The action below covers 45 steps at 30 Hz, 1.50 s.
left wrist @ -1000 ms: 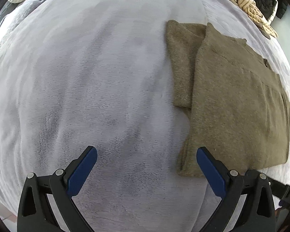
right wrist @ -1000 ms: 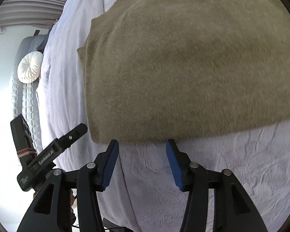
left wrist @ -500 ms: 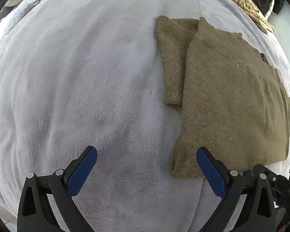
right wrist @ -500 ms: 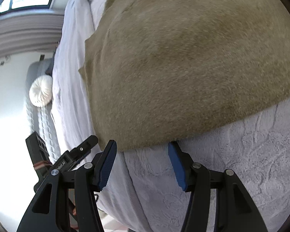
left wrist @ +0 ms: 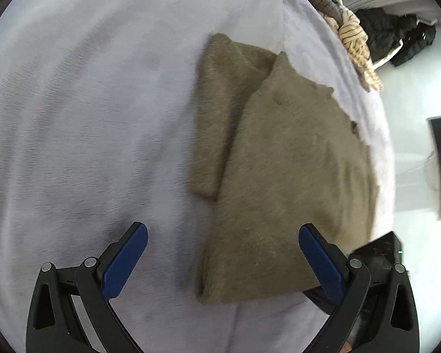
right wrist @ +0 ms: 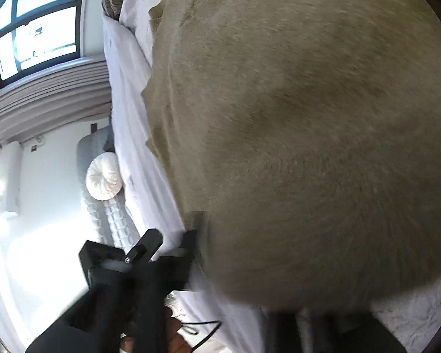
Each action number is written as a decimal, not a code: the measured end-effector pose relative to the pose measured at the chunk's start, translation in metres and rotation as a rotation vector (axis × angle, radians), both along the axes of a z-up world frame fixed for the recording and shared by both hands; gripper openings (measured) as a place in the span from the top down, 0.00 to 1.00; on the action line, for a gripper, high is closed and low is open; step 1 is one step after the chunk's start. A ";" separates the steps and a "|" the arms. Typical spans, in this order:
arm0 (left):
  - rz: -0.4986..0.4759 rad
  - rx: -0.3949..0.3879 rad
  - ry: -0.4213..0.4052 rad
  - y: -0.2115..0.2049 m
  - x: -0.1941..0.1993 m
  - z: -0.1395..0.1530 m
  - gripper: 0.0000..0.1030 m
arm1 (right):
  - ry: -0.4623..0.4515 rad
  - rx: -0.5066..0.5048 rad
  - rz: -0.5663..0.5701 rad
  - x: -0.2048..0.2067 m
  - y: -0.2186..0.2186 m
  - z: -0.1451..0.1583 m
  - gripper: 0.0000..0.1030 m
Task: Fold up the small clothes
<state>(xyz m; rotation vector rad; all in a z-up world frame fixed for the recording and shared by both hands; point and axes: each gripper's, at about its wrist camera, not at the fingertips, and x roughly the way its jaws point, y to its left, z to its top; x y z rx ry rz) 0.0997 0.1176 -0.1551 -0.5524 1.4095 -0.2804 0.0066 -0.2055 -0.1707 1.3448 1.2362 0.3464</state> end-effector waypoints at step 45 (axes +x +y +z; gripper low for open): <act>-0.286 0.101 -0.231 -0.137 0.071 0.075 0.73 | -0.149 -0.524 0.335 0.060 -0.084 0.039 0.97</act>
